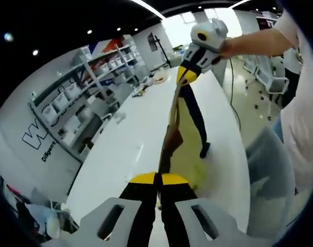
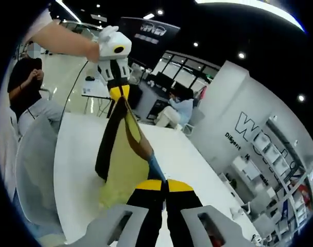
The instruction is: Fold the garment on the visible template until the final outline fits inside the template.
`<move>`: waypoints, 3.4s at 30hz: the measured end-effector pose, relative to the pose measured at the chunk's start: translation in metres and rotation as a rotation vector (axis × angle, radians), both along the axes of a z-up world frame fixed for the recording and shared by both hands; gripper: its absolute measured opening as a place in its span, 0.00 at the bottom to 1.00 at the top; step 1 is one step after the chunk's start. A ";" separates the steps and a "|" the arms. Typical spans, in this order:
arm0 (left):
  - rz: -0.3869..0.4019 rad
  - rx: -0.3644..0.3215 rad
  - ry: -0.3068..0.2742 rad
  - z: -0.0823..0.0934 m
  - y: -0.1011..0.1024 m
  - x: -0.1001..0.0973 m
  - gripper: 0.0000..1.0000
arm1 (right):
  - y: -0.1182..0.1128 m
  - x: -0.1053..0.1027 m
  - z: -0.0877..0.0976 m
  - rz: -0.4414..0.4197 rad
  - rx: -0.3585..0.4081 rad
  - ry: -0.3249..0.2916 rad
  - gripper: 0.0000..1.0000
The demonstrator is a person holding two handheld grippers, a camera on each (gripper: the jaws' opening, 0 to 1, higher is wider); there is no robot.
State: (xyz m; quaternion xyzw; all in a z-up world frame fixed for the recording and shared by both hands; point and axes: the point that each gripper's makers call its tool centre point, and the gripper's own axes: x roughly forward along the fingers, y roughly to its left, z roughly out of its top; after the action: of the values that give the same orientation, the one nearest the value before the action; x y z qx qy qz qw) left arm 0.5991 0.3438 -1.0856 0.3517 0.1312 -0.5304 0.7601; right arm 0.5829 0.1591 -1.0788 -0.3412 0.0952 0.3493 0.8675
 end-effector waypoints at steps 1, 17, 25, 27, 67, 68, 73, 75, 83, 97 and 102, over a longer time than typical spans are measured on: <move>-0.001 -0.003 0.000 0.003 -0.001 -0.002 0.00 | -0.002 -0.002 0.004 -0.001 0.002 -0.002 0.00; -0.003 -0.166 0.112 0.055 -0.005 -0.039 0.01 | -0.007 -0.030 0.050 0.061 0.048 0.017 0.00; 0.087 -0.096 0.153 -0.021 -0.016 0.006 0.01 | -0.015 0.015 -0.033 0.013 0.024 0.145 0.00; 0.113 -0.095 0.169 -0.039 -0.018 0.018 0.01 | -0.017 0.026 -0.048 0.002 0.014 0.162 0.00; 0.527 -0.016 0.526 -0.292 -0.022 0.229 0.02 | -0.031 0.245 -0.307 -0.219 -0.010 0.550 0.00; 0.533 -0.005 0.533 -0.297 -0.022 0.229 0.02 | -0.032 0.246 -0.315 -0.246 0.015 0.592 0.00; 0.556 0.022 0.547 -0.317 -0.018 0.236 0.02 | -0.028 0.253 -0.329 -0.248 0.029 0.610 0.00; 0.574 0.025 0.548 -0.319 -0.015 0.242 0.02 | -0.025 0.258 -0.332 -0.253 0.033 0.616 0.00; 0.642 0.009 0.536 -0.319 -0.002 0.249 0.03 | -0.023 0.268 -0.322 -0.259 0.039 0.546 0.05; 0.631 -0.100 0.554 -0.295 0.014 0.188 0.14 | -0.029 0.177 -0.318 -0.259 0.062 0.550 0.19; 0.629 -0.140 0.552 -0.290 0.023 0.152 0.19 | -0.027 0.133 -0.321 -0.257 0.088 0.559 0.22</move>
State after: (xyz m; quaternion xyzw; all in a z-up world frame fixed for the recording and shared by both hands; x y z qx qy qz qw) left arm 0.7513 0.3665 -1.3758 0.0869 0.3945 -0.3544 0.8433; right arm 0.7157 0.1316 -1.4001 -0.1790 0.3572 0.3207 0.8588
